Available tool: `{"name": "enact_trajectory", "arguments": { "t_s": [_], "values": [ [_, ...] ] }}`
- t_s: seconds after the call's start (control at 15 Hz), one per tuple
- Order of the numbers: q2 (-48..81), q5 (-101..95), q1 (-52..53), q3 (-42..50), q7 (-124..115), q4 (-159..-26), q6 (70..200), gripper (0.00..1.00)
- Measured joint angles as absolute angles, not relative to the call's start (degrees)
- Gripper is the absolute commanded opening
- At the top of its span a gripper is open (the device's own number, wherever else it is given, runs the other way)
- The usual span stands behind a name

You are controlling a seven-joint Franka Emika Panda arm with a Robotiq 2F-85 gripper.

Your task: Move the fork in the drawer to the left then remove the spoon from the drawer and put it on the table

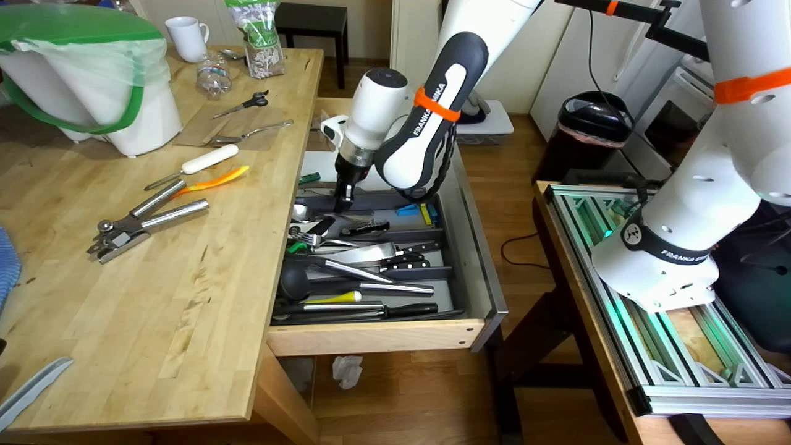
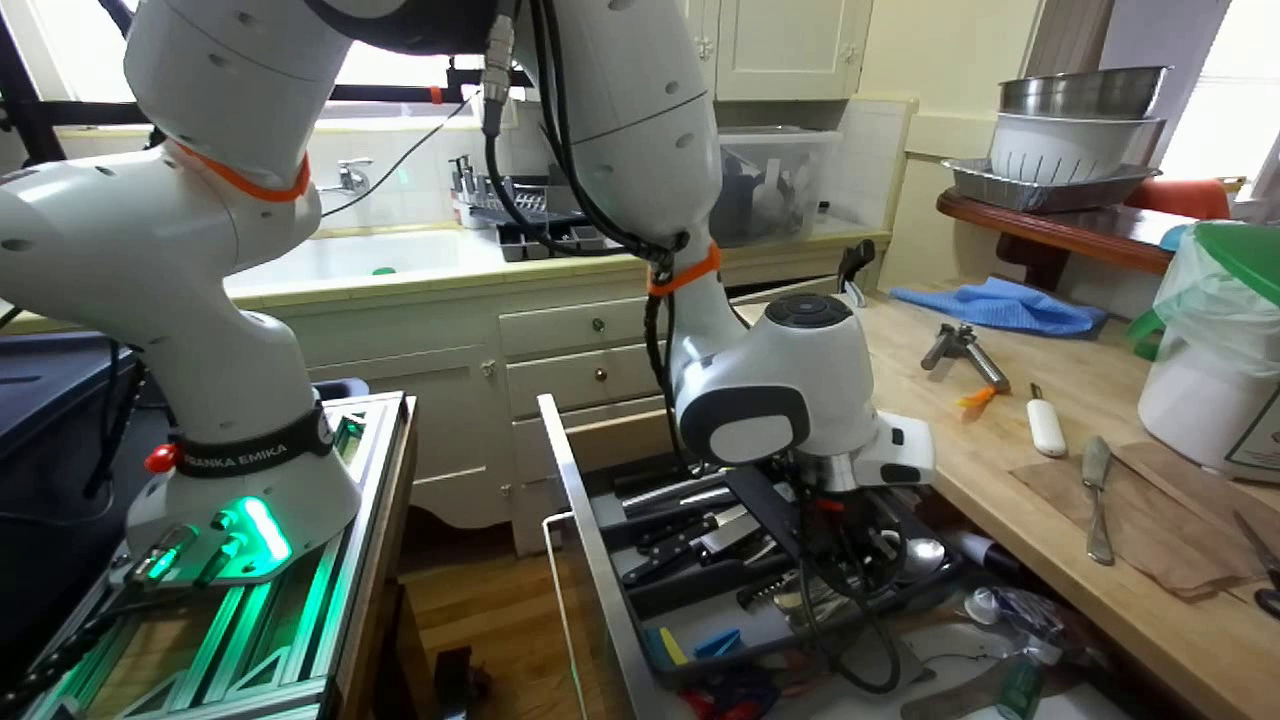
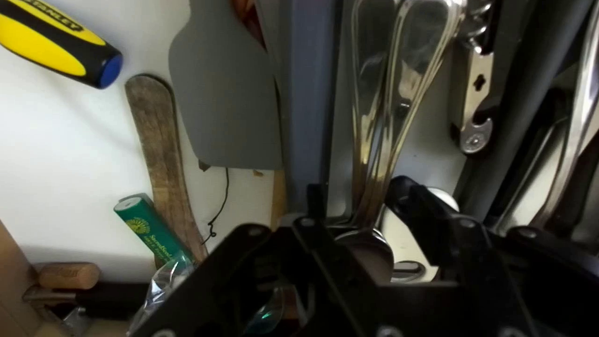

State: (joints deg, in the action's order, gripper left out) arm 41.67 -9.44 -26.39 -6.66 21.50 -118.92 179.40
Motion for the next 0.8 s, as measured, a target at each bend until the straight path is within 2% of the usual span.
{"name": "enact_trajectory", "arguments": {
  "t_s": [0.27,0.53,0.6,0.8],
  "values": [
    [43.77,-9.45,-26.43,-7.23,21.03,-118.21,181.32,0.47],
    [44.82,-9.45,-26.45,-7.5,20.42,-117.6,181.33,0.35],
    [44.91,-9.45,-26.45,-7.52,20.36,-117.55,181.33,0.26],
    [45.1,-9.45,-26.45,-7.55,20.22,-117.44,181.33,0.26]
  ]
}}
